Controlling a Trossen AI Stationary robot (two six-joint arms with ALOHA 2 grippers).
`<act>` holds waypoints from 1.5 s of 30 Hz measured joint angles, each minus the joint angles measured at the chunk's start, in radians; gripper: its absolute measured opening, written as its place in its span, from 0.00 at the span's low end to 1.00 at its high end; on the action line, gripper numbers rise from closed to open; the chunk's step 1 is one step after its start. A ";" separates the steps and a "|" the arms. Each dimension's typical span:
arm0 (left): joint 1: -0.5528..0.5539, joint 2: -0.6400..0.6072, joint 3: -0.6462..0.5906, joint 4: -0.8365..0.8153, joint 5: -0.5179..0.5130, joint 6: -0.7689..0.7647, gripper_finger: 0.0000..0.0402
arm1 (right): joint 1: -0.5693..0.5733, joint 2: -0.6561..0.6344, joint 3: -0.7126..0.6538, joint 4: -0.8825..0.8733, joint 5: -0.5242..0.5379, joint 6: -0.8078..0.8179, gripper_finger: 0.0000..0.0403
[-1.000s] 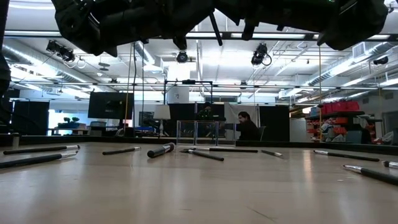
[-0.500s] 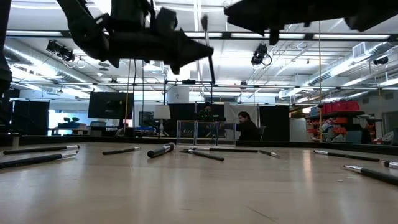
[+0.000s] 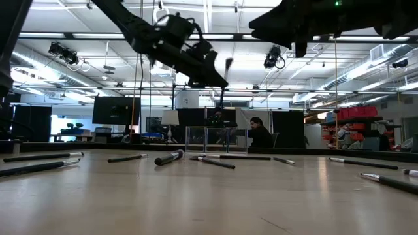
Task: Put items in baskets/containers
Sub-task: Put the black highlighter brush into the transparent organizer
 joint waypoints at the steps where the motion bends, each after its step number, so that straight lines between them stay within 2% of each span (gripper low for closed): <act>1: 0.002 0.024 0.012 -0.009 0.006 0.011 0.06 | 0.003 0.000 0.000 0.001 0.000 0.000 0.31; 4: 0.008 0.087 0.036 -0.012 -0.016 0.041 0.06 | 0.009 0.000 0.000 0.010 -0.013 0.000 0.30; 10: 0.008 0.128 0.039 -0.007 -0.099 0.073 0.07 | 0.025 0.000 0.000 0.000 -0.020 -0.001 0.29; 16: 0.010 0.120 0.039 -0.014 -0.097 0.071 0.07 | 0.026 0.000 0.000 -0.008 -0.019 -0.001 0.29; 26: 0.067 0.127 0.038 -0.153 -0.097 0.046 0.08 | 0.026 0.000 0.000 -0.008 -0.019 0.000 0.29; 34: 0.075 0.127 0.038 -0.166 -0.070 0.018 0.09 | 0.026 0.000 0.000 -0.007 -0.019 0.002 0.29; 45: 0.072 0.161 0.039 -0.154 -0.073 -0.029 0.21 | 0.026 0.000 0.000 -0.008 -0.019 0.002 0.29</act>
